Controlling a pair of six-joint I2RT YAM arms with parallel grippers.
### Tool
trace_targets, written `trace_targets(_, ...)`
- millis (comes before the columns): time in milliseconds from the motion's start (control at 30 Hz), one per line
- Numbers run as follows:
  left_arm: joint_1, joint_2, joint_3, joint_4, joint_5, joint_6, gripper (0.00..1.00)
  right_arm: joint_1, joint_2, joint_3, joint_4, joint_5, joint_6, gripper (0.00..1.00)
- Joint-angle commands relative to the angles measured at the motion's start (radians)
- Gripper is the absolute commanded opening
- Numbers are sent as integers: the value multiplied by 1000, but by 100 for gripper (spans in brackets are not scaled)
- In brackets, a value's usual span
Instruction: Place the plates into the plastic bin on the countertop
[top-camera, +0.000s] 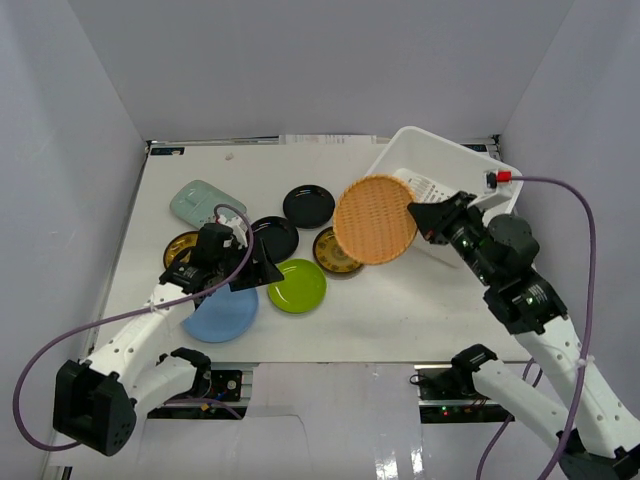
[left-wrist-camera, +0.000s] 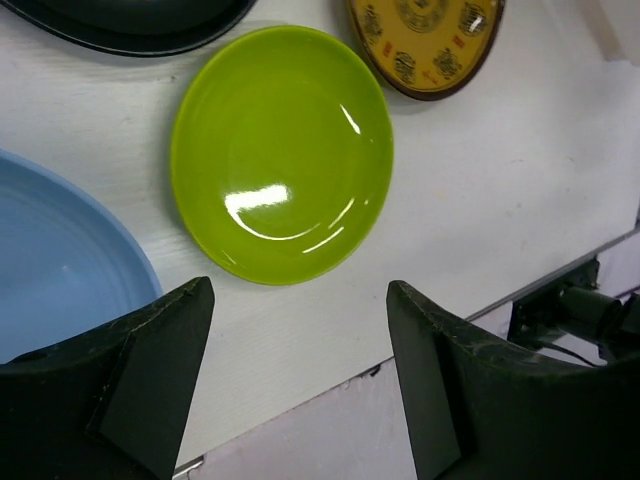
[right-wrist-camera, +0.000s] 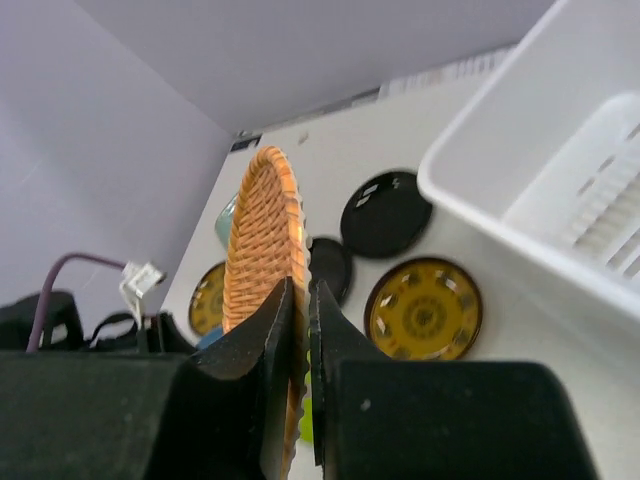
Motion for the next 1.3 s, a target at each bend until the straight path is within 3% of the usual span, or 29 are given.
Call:
trace_targets(0,-6,32,62,-18,-117,15,80,-14,158,170,145,171,-167,8)
trace_targets(67,-6,55,89,-8,-170,-7,80,-49,224,229,151,305,-256,8)
trace_targets(233,-6,90,103,54,-309,-89,79,-224,356,275,215,344,-310,8)
trace_targets(367,-2,159,71,197,-405,-155,79,-359,416,220,273,269,-301,8)
trace_targets(500,23,263,63,288,-361,-240,79,-415,462,144,315,220,-276,8)
trace_targets(767,86,382,82,314,-456,-286,78,-511,539,-18,428,67,-152,8)
trace_targets(967,140,429,72,332,-464,-274,77,-551,580,-84,462,67,-106,8)
trace_targets(1067,156,513,109,338,-419,-261,74,-580,583,-108,461,32,-62,18)
trace_targets(1100,160,532,117,337,-410,-261,74,-586,582,-117,461,24,-52,31)
trace_targets(1167,167,567,125,343,-415,-267,72,-596,569,-117,459,8,-49,44)
trace_targets(1267,173,582,125,375,-405,-272,69,-600,537,-108,448,1,-54,73)
